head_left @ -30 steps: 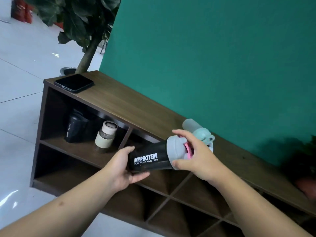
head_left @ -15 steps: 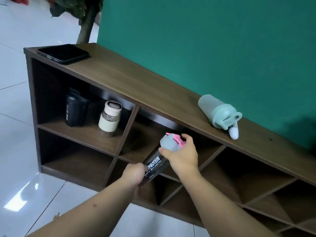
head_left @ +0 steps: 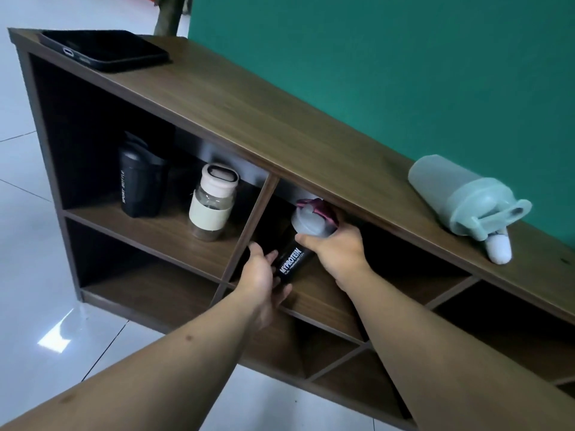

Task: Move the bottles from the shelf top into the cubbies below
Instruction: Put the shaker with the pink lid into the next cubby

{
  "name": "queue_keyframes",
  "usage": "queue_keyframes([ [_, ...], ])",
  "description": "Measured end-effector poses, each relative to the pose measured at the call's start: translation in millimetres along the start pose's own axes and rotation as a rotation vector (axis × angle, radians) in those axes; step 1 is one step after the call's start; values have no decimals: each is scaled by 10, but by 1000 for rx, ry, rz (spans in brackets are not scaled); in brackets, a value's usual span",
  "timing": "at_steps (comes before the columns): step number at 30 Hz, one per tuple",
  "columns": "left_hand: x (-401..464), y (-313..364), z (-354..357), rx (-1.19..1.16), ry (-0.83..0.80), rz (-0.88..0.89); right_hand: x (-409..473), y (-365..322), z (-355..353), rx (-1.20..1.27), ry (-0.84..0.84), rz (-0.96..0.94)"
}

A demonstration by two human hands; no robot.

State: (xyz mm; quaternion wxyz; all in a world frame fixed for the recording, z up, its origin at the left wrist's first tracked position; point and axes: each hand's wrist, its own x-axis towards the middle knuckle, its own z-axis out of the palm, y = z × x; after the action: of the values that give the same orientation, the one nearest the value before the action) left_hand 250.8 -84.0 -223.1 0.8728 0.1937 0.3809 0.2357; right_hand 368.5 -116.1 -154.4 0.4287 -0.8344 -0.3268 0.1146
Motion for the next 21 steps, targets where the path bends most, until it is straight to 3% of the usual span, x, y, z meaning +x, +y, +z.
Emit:
queue_keyframes([
  [10, -44, 35, 38, -143, -18, -48, -7, -12, -6, 41, -122, -34],
  [16, -317, -60, 123, -42, 50, -21, -596, 12, -382, -131, -4, -57],
  [18, -520, -120, 257, 22, 26, -17, -910, -64, -692, -74, -25, -75],
  [21, -804, -261, 509, 33, -41, -37, -1232, -262, -1246, -99, 116, -185],
])
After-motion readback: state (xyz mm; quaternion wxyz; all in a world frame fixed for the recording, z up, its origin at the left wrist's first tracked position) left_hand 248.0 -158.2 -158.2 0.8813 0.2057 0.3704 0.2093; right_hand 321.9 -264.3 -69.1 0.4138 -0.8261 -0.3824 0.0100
